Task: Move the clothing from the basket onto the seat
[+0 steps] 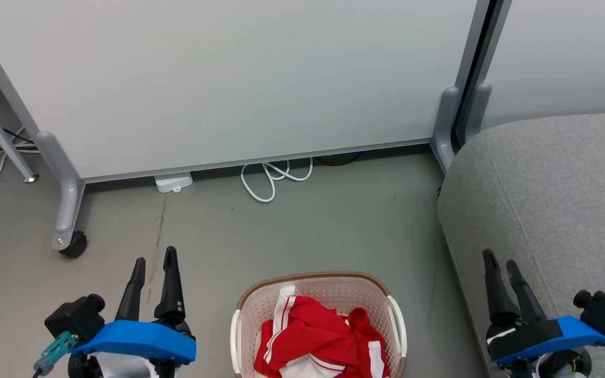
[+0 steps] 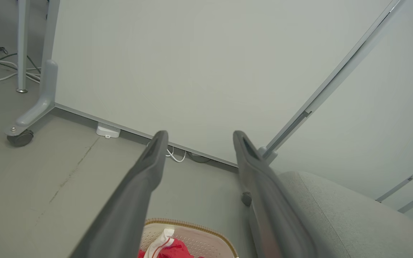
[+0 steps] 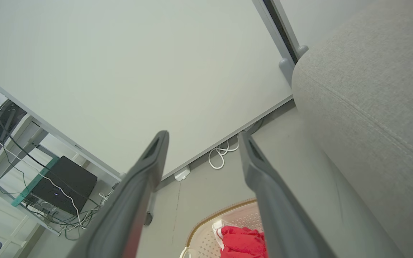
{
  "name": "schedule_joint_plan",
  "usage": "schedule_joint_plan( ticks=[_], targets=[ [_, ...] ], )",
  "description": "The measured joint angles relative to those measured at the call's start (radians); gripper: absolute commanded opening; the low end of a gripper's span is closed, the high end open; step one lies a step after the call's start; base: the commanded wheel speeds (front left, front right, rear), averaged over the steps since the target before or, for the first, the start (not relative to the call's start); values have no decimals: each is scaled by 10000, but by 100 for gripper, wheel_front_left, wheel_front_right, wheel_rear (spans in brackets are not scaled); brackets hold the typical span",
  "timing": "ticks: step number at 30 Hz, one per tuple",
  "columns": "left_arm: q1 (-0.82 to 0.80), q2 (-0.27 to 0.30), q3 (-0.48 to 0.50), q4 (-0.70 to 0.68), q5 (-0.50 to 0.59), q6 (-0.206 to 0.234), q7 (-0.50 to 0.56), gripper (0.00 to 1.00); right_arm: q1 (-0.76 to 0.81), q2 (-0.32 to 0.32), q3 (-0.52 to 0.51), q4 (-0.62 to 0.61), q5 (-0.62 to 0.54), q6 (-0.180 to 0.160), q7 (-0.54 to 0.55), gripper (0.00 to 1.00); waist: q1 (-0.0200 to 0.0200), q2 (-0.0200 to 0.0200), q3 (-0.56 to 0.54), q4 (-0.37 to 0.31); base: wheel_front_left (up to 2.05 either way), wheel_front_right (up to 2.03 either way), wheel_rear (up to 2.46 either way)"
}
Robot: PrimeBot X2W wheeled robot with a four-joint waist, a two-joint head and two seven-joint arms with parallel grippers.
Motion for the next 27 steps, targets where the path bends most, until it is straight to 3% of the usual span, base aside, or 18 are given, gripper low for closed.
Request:
schedule_joint_plan(
  ticks=[27],
  targets=[
    [-176, -8, -337, 265, 2286, -92, -696, 100, -99, -23, 33, 132, -2612, 2, -428, 100, 0, 0, 13, 78, 0, 0, 0]
  ],
)
